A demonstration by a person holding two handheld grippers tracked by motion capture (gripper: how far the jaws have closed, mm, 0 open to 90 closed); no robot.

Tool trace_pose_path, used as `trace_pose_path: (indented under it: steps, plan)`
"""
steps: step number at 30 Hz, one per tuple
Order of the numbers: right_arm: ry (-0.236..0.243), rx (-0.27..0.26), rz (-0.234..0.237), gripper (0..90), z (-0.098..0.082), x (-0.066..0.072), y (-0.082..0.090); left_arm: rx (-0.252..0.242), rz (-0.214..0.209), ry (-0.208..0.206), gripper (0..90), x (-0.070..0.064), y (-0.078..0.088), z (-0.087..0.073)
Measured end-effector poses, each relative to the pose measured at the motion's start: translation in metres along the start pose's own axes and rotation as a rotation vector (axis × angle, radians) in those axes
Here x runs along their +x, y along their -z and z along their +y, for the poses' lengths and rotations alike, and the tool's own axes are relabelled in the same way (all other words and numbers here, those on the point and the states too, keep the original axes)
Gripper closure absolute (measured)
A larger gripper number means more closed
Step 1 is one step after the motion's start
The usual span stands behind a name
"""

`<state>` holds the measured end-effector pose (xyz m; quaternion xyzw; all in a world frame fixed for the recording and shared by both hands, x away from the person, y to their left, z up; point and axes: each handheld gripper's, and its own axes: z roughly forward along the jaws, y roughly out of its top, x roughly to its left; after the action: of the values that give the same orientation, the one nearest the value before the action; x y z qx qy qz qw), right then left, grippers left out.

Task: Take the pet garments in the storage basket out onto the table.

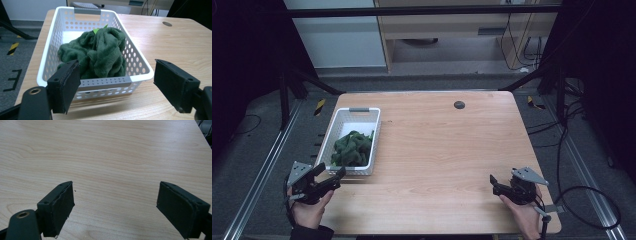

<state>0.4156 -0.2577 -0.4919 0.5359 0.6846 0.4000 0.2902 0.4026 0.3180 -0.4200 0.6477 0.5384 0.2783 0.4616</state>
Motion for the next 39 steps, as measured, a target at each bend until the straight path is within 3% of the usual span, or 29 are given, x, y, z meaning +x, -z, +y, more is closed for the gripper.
trace_pose_path:
  steps: [13, 19, 31, 39]
  plan:
    - [-0.004, 0.001, -0.003, 14.3, 0.000, -0.001, 0.000, -0.015, 0.014, -0.020, 19.9, 0.003, -0.003, 0.021]
    - [-0.008, 0.000, 0.000, 14.3, 0.000, 0.000, -0.001, -0.009, -0.004, -0.033, 19.7, 0.002, -0.006, 0.027]
    - [-0.008, -0.005, -0.001, 14.4, 0.000, -0.001, 0.000, 0.013, -0.022, -0.069, 19.1, -0.002, -0.016, 0.039]
    - [-0.004, -0.004, -0.001, 14.4, 0.000, -0.001, -0.001, 0.068, -0.020, -0.108, 18.4, -0.003, -0.023, 0.052]
